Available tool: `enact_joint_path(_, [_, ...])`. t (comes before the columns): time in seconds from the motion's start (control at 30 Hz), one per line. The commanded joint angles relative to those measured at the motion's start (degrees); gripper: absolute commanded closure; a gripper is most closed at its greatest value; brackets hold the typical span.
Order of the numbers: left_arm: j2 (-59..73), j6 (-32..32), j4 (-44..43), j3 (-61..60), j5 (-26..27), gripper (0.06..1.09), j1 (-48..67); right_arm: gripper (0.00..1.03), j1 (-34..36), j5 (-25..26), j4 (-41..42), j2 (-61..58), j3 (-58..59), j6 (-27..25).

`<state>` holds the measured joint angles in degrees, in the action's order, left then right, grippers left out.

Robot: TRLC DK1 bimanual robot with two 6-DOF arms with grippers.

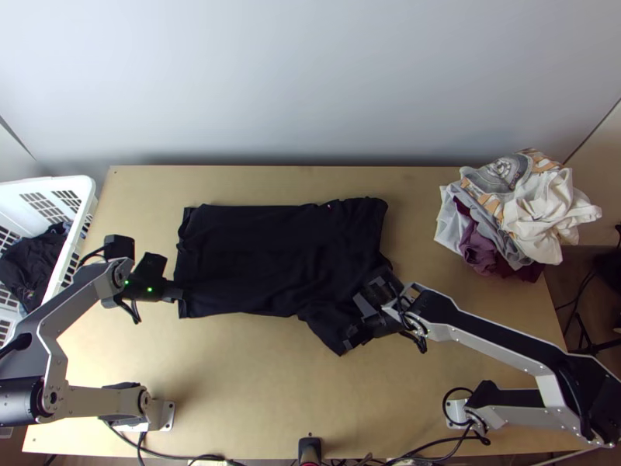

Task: Fold the t-shirt

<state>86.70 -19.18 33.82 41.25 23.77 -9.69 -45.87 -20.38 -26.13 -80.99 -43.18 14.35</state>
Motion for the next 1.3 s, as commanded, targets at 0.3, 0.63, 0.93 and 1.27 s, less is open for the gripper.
enact_joint_path(0.3, [-4.87, 15.93, 10.47, 21.67, 17.10, 1.05, -8.68, 1.00, 11.41, -0.89, -2.08, 7.87, -13.86, 0.77])
enact_joint_path(0.63, [-5.05, 28.85, 7.48, 29.94, 18.51, 1.05, -8.50, 1.00, 19.50, -1.50, -0.15, 2.94, -21.86, 0.86])
enact_joint_path(0.93, [3.83, 35.18, 1.68, 35.83, 18.33, 1.05, -7.62, 1.00, 25.56, -1.85, 4.33, -7.34, -30.65, 1.03])
enact_joint_path(1.27, [18.16, 37.90, 1.16, 46.11, 16.05, 1.05, -7.18, 1.00, 30.93, -2.21, 6.27, -17.62, -35.22, -0.64])
